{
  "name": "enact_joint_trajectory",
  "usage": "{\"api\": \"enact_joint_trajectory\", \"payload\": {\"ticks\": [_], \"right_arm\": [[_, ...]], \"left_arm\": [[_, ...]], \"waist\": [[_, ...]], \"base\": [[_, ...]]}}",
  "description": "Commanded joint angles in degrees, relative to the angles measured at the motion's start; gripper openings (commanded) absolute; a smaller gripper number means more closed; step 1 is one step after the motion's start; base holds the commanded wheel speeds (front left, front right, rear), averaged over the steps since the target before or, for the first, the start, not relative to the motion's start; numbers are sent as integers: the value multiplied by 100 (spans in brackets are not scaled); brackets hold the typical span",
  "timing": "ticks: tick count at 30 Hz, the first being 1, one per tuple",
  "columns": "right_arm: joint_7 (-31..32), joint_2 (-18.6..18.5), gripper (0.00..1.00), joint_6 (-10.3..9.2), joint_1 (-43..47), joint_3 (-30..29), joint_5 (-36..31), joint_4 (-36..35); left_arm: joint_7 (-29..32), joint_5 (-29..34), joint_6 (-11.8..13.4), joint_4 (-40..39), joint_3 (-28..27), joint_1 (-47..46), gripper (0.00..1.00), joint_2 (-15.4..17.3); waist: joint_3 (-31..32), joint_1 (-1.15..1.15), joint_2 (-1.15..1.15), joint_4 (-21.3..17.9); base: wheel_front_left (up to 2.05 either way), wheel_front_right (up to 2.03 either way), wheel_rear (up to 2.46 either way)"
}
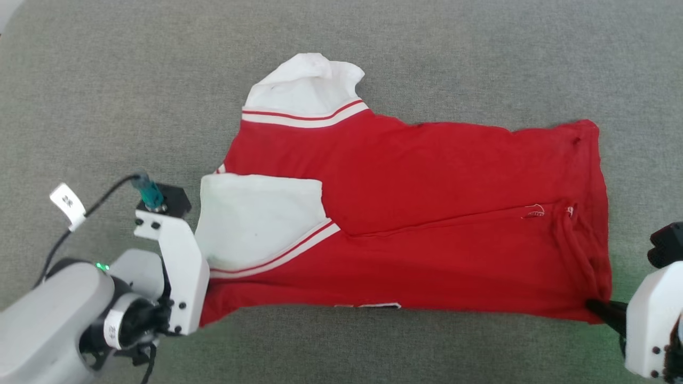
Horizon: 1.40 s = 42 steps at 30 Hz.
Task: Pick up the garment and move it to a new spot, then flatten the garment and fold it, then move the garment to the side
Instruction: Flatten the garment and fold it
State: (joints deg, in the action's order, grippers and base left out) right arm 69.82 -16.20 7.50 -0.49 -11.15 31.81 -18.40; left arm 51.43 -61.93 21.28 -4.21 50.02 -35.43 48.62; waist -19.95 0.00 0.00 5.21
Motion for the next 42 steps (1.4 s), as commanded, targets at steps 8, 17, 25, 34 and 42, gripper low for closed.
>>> {"api": "enact_joint_trajectory", "payload": {"ticks": [8, 17, 25, 34, 42], "right_arm": [[-687, 236, 49, -1, -195, 306, -72, 689], [-1296, 162, 100, -1, -317, 340, 9, 453], [-2563, 412, 100, -1, -565, 340, -173, 31], [-4604, 855, 100, -1, -1081, 848, -740, 264], [-5272, 1072, 100, -1, -1254, 1225, -788, 689]], "left_arm": [[-153, 35, -126, 419, 94, 51, 100, -186], [29, 32, -24, 61, -214, -359, 100, 231], [92, 341, -322, 47, -421, -1081, 100, 474], [-54, 597, -1065, 1148, -479, -2027, 100, 171], [-9, 871, -1479, 2283, -361, -2743, 100, -125]], "waist": [[-56, 0, 0, -128], [116, 0, 0, -394], [153, 0, 0, -947], [-43, 0, 0, -1790], [-306, 0, 0, -2235]], "base": [[0, 0, 0], [0, 0, 0], [0, 0, 0], [0, 0, 0], [0, 0, 0]]}}
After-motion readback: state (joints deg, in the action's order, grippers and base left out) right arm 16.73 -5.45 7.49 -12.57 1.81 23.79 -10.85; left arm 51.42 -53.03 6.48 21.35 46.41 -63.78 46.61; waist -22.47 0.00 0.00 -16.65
